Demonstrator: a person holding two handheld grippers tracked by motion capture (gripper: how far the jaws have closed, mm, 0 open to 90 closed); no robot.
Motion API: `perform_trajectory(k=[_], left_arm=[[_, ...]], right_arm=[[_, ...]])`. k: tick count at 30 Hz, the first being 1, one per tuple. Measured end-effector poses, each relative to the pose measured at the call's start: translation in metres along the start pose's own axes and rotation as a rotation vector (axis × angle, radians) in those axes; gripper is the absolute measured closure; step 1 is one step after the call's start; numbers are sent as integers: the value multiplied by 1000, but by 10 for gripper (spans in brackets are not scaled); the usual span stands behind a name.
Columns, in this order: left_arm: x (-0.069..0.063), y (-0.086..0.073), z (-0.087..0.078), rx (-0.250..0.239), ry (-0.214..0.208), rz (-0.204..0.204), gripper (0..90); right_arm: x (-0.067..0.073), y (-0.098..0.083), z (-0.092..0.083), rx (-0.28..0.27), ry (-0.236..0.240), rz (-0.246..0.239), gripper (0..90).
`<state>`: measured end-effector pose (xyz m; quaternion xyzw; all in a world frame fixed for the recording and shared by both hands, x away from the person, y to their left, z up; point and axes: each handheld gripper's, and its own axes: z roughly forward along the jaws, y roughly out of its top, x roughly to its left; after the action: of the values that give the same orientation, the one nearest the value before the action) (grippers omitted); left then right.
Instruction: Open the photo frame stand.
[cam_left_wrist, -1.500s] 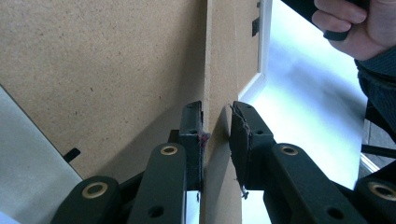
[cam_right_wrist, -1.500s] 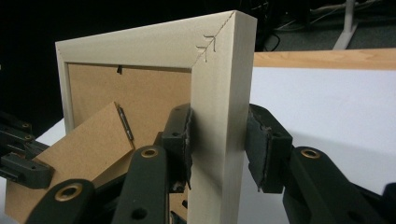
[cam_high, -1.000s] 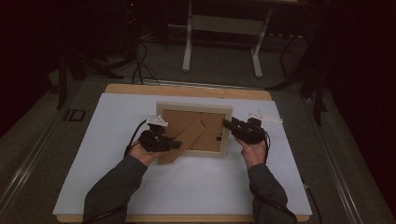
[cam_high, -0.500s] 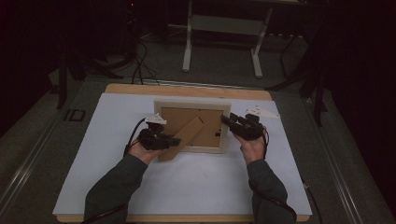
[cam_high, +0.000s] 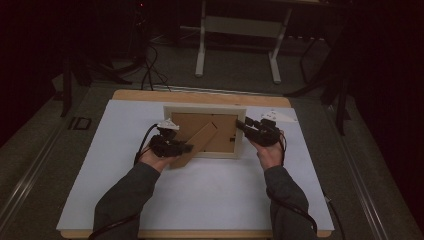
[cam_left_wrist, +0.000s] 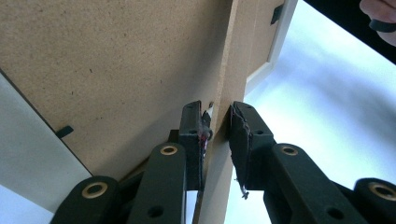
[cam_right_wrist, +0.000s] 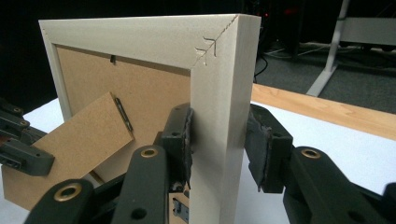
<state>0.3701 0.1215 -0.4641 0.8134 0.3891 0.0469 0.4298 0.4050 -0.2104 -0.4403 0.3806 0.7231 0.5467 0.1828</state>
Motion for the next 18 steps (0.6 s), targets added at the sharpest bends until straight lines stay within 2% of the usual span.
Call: perform_trajectory(k=[4, 11, 18], left_arm=[[2, 3, 2, -6, 11, -7, 757], [0, 2, 4, -13, 29, 8, 757], [-4, -2, 6, -26, 21, 17, 764]], right_arm=[[-1, 1, 2, -9, -11, -14, 625], [-3, 1, 5, -11, -22, -34, 622], [-2, -2, 2, -5, -30, -64, 620]])
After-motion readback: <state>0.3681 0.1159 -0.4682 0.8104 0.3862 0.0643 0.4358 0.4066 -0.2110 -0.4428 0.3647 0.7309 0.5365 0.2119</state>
